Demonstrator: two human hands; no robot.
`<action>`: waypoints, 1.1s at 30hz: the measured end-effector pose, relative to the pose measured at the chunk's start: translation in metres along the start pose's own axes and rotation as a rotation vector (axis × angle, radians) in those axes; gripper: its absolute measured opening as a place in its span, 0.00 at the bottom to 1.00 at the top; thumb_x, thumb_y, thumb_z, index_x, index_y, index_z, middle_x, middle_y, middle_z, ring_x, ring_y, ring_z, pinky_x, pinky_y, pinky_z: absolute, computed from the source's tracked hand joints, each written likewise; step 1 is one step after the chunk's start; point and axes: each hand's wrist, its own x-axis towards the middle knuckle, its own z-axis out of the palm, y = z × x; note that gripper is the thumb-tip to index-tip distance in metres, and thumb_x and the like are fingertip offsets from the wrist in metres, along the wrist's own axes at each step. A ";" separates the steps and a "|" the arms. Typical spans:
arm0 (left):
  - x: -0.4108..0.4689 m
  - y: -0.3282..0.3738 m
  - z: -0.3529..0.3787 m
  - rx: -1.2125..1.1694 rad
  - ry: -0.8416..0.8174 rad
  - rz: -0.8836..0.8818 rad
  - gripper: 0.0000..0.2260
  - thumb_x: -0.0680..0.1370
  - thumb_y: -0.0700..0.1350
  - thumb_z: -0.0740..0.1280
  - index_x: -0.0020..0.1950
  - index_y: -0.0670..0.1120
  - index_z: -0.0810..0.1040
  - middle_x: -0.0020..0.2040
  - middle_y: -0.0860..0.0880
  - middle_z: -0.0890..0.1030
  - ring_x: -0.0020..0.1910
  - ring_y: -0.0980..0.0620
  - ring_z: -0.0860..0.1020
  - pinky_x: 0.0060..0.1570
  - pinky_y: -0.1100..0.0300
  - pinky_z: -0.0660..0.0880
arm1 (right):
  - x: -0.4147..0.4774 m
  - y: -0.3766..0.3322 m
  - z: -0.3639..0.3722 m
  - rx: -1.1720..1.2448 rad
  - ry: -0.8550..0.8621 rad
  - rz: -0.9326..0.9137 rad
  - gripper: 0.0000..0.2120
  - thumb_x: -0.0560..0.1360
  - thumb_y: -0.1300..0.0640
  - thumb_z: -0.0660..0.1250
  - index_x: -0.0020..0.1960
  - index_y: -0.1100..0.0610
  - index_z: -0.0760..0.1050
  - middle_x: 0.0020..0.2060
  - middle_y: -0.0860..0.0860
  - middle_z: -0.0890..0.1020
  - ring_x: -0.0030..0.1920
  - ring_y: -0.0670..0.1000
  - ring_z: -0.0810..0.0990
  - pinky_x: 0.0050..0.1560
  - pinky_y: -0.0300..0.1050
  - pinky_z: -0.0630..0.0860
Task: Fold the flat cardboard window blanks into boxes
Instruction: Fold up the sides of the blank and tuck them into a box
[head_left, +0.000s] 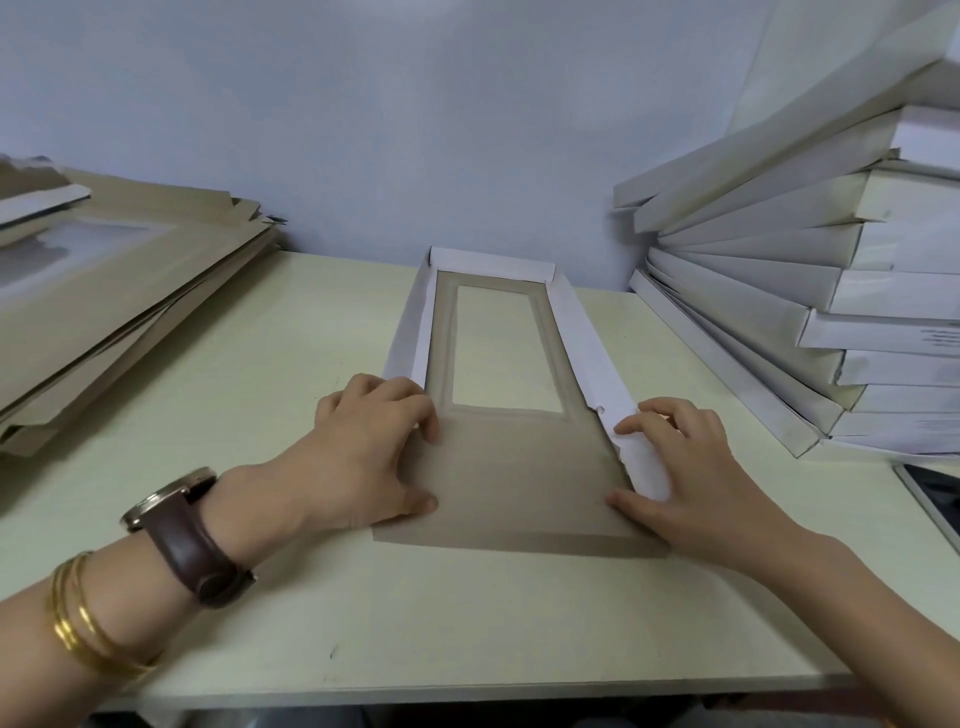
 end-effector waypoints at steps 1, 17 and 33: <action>-0.002 0.000 0.001 -0.003 0.029 0.004 0.23 0.64 0.59 0.75 0.52 0.58 0.67 0.58 0.63 0.67 0.57 0.56 0.57 0.54 0.59 0.56 | -0.002 0.002 0.002 0.000 0.006 -0.008 0.22 0.68 0.45 0.72 0.58 0.44 0.69 0.59 0.37 0.62 0.59 0.40 0.57 0.50 0.40 0.65; 0.001 -0.019 0.001 -0.003 -0.024 0.047 0.21 0.64 0.68 0.71 0.45 0.54 0.75 0.49 0.60 0.74 0.46 0.58 0.72 0.46 0.63 0.72 | -0.001 0.013 -0.022 -0.048 -0.264 -0.188 0.24 0.70 0.32 0.63 0.56 0.48 0.74 0.54 0.37 0.74 0.56 0.42 0.72 0.53 0.37 0.71; -0.002 -0.017 -0.004 -0.062 -0.046 0.091 0.17 0.65 0.64 0.74 0.37 0.55 0.71 0.43 0.58 0.73 0.44 0.59 0.71 0.45 0.62 0.72 | 0.010 0.014 -0.041 0.109 -0.399 -0.175 0.16 0.66 0.69 0.74 0.49 0.53 0.83 0.53 0.41 0.80 0.53 0.38 0.77 0.53 0.29 0.71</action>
